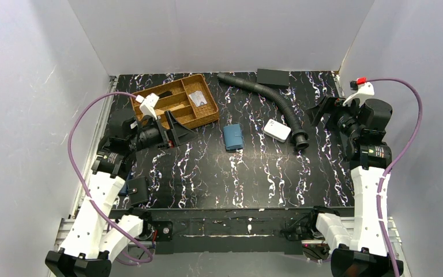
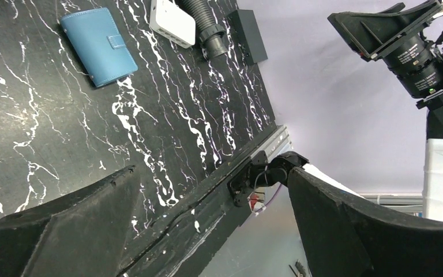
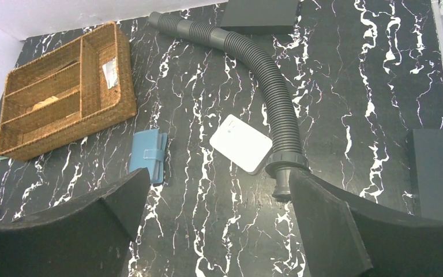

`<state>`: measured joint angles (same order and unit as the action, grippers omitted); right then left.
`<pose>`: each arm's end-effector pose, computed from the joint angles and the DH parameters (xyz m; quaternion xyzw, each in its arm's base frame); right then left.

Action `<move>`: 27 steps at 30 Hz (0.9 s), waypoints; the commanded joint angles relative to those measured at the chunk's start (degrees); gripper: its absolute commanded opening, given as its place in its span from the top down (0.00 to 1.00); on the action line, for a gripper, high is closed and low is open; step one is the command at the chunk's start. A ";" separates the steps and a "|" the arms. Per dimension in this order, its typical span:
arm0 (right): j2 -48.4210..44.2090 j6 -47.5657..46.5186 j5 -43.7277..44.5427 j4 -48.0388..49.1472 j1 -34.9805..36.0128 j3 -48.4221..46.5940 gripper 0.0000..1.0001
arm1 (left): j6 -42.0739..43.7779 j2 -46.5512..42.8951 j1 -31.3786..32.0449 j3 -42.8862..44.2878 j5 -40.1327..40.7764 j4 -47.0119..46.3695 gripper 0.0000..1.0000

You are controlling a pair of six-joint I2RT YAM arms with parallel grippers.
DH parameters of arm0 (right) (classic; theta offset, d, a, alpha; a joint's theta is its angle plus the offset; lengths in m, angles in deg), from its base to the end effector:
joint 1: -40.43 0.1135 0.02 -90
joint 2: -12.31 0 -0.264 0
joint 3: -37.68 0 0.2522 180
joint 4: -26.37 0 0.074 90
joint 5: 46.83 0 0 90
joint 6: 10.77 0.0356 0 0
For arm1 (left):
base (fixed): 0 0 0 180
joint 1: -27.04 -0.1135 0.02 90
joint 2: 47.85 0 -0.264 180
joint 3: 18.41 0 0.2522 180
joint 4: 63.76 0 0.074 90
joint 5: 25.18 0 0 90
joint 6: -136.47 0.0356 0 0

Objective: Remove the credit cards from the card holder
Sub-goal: Pick up the card holder from the center of the board.

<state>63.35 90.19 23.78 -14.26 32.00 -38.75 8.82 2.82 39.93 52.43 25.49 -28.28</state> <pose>0.1854 -0.0155 0.3986 0.0311 0.7893 0.1470 0.5953 0.1776 -0.0638 0.3779 0.0389 0.7750 -0.4858 0.4024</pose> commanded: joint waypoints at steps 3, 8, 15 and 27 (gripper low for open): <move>-0.29 1.09 -1.38 0.91 -0.45 -2.50 0.00 | 2.24 -1.96 0.30 2.08 2.77 2.63 0.01; -1.00 0.76 -1.82 0.94 -0.45 -2.00 0.00 | -1.56 -4.93 0.28 -1.56 5.12 -1.38 0.01; -1.79 -10.34 -9.91 3.11 -0.52 3.10 0.00 | -3.11 -2.51 0.23 -1.81 2.06 -0.09 0.01; 3.39 -30.53 -29.64 -1.87 -0.38 8.82 0.00 | 4.04 5.00 15.08 4.66 26.39 13.74 0.01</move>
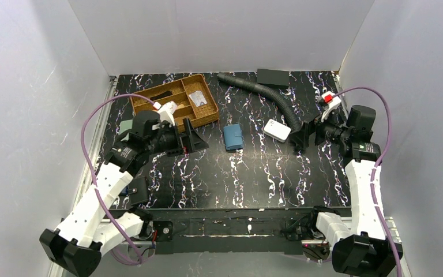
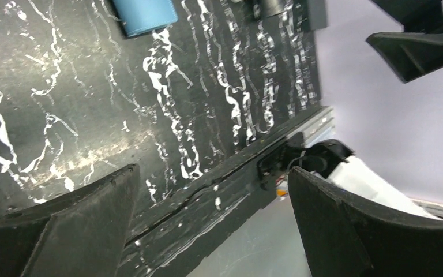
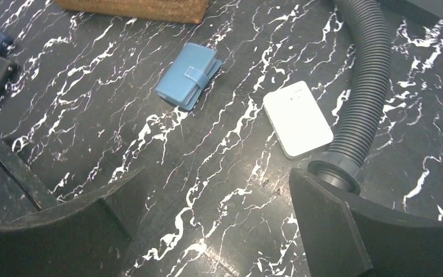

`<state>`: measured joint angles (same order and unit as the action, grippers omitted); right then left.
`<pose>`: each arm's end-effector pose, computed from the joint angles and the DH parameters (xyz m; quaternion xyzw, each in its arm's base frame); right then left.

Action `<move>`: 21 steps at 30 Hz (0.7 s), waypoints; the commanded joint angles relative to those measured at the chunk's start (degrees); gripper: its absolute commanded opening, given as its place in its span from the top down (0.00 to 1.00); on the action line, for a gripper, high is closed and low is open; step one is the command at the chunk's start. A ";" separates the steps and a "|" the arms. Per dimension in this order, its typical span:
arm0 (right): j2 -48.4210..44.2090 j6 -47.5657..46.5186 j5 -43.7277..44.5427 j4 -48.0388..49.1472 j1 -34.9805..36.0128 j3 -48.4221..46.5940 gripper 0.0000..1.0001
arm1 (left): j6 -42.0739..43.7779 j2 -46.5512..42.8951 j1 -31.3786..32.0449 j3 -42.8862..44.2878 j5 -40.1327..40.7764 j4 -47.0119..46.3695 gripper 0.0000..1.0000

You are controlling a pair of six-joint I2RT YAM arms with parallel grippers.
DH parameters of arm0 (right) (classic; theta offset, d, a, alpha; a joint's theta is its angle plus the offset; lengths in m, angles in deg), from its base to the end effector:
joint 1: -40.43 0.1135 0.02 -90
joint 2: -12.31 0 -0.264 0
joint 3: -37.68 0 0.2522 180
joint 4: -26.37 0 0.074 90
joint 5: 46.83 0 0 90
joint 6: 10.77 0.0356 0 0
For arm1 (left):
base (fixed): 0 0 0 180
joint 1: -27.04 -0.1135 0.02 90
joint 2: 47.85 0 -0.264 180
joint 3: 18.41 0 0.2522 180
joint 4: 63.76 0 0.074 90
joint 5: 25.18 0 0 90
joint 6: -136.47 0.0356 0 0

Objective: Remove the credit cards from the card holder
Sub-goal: Pick up the card holder from the center of the board.

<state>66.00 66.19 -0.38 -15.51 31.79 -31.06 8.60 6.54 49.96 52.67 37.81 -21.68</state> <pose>0.1977 -0.0052 0.3467 -0.2245 0.7830 0.2189 0.5371 0.1810 -0.0941 0.3552 0.0168 0.8311 -0.4332 0.3484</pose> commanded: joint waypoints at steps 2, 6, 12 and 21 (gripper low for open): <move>1.28 -7.79 -5.20 -0.50 -0.29 2.32 0.00 | 3.98 2.04 6.32 4.43 16.10 7.17 0.01; 1.62 -8.30 -8.38 2.70 -0.27 6.39 0.00 | 3.62 5.70 7.55 5.04 16.18 6.79 0.01; 2.30 -9.26 -12.14 5.24 -0.25 10.84 0.00 | -0.65 8.84 7.84 1.29 10.73 -3.85 0.01; 2.79 -11.70 -12.63 4.65 -0.25 12.13 0.00 | -5.39 13.35 7.84 -0.17 9.69 -11.56 0.01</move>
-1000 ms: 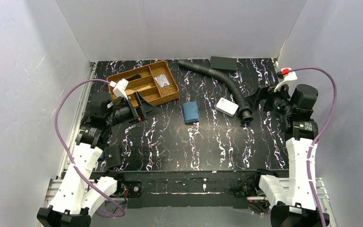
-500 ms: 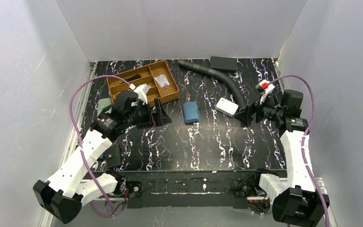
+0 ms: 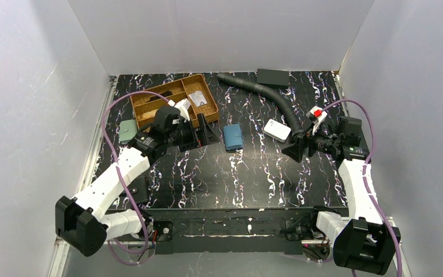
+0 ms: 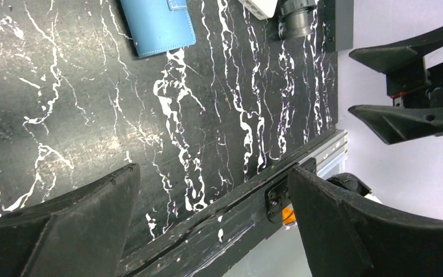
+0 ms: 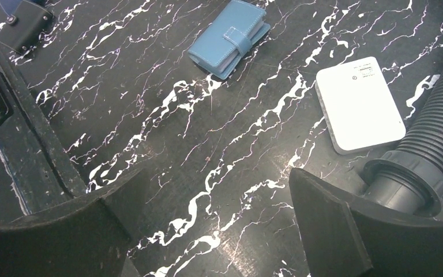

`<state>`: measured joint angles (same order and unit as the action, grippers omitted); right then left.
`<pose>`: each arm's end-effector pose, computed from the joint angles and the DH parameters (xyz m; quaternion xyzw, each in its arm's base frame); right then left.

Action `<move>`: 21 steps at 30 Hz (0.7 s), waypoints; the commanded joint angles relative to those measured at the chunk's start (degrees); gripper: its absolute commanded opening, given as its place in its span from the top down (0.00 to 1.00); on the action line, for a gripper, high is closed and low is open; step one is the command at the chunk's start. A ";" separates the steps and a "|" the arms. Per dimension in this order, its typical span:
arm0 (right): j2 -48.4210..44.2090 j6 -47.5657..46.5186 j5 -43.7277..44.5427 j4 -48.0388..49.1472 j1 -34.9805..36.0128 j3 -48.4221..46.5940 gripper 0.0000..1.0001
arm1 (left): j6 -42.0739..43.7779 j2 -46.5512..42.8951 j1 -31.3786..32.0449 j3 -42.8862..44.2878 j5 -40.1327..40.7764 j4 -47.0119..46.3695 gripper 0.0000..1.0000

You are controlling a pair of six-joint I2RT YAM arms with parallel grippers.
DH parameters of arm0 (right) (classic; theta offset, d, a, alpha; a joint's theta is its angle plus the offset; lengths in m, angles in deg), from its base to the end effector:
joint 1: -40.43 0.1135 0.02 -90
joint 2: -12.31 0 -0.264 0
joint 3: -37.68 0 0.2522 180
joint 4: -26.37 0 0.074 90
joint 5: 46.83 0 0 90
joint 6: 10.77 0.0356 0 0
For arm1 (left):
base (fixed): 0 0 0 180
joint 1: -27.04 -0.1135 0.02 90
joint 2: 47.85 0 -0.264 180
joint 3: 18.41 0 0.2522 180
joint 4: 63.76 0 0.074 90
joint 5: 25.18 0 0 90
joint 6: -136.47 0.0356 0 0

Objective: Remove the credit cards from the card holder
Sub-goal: Pick up the card holder from the center of the board.

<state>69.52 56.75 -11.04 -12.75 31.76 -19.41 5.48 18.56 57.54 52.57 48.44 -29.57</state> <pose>0.2047 -0.0020 0.2749 -0.2906 0.7749 0.2941 0.4781 0.2187 -0.1405 0.3221 -0.0069 0.8585 -0.3907 0.3320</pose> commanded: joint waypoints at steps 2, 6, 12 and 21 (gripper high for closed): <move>-0.79 -3.11 -2.36 1.78 -0.25 0.96 0.00 | -3.69 2.19 0.26 -0.40 -1.87 -5.46 0.01; -0.55 -3.39 -2.65 1.81 -0.27 0.97 0.00 | -6.33 4.32 0.26 -0.43 -2.01 -6.79 0.01; -0.18 -3.95 -2.65 1.79 -0.26 1.21 0.00 | -7.27 9.10 0.26 2.32 -0.10 -0.87 0.01; -0.20 -4.98 -2.91 1.99 -0.18 1.89 0.00 | -6.27 13.88 0.48 5.28 1.03 4.32 0.01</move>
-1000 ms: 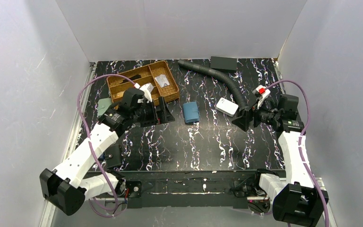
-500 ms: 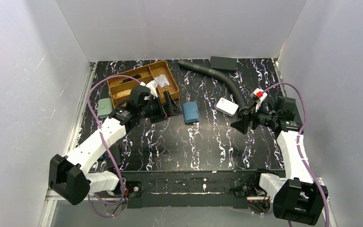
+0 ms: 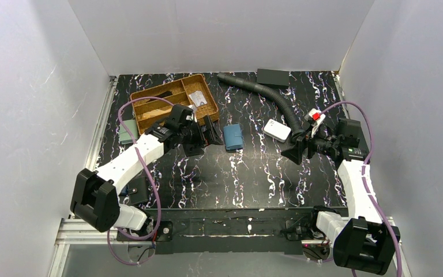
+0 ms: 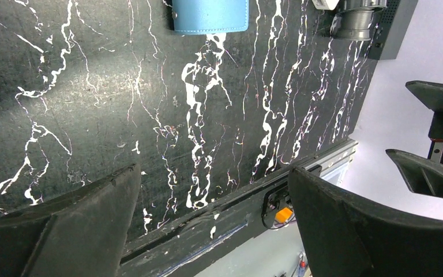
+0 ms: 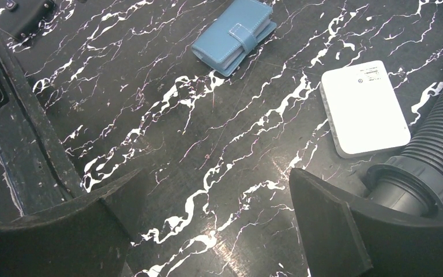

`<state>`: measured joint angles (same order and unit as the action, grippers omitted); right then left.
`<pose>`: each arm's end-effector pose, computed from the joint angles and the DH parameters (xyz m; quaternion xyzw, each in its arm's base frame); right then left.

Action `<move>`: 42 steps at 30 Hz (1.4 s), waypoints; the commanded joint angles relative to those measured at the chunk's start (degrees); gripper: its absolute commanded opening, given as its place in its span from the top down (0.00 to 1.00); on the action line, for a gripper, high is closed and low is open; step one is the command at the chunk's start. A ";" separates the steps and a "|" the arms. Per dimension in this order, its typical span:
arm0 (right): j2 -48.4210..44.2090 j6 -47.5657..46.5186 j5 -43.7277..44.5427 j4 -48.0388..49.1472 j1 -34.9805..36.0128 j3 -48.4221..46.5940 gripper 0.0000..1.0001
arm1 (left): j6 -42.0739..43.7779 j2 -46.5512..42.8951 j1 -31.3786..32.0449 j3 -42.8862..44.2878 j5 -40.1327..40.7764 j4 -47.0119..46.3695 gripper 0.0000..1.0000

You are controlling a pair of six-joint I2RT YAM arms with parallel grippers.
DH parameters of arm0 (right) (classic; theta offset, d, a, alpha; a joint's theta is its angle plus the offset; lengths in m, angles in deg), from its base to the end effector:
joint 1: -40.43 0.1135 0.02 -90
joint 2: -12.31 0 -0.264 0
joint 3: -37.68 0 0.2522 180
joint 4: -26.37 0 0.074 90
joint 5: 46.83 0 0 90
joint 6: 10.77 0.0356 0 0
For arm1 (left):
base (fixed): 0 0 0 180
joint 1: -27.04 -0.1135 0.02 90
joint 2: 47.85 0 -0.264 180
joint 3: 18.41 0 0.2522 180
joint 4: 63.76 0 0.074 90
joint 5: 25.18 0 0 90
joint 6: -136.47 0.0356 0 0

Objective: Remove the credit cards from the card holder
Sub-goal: Pick up the card holder from the center of the board.

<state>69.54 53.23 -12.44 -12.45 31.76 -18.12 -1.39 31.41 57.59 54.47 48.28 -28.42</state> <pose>0.2032 -0.0013 0.2684 -0.3149 0.7638 0.2931 0.4813 0.2551 -0.1623 0.2729 -0.0777 0.9016 -0.3575 0.2306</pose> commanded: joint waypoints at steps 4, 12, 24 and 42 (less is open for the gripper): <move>-0.40 -1.81 -1.63 1.60 -0.20 0.86 0.00 | 2.16 3.82 0.57 5.07 -0.33 3.68 0.01; -0.63 -2.30 -1.99 1.58 -0.15 1.23 0.00 | 5.24 5.98 0.57 6.88 -0.22 3.04 0.01; -2.37 -2.48 -3.73 2.12 1.82 1.66 0.00 | 3.30 5.48 0.57 2.25 3.44 -3.84 0.01; -3.11 -2.65 -0.35 3.35 4.11 2.49 0.00 | -3.97 19.05 0.57 -3.18 1.11 -31.20 0.11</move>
<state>66.44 51.70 -13.34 -11.14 35.63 -16.33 -5.17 47.76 57.92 48.61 51.32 -55.82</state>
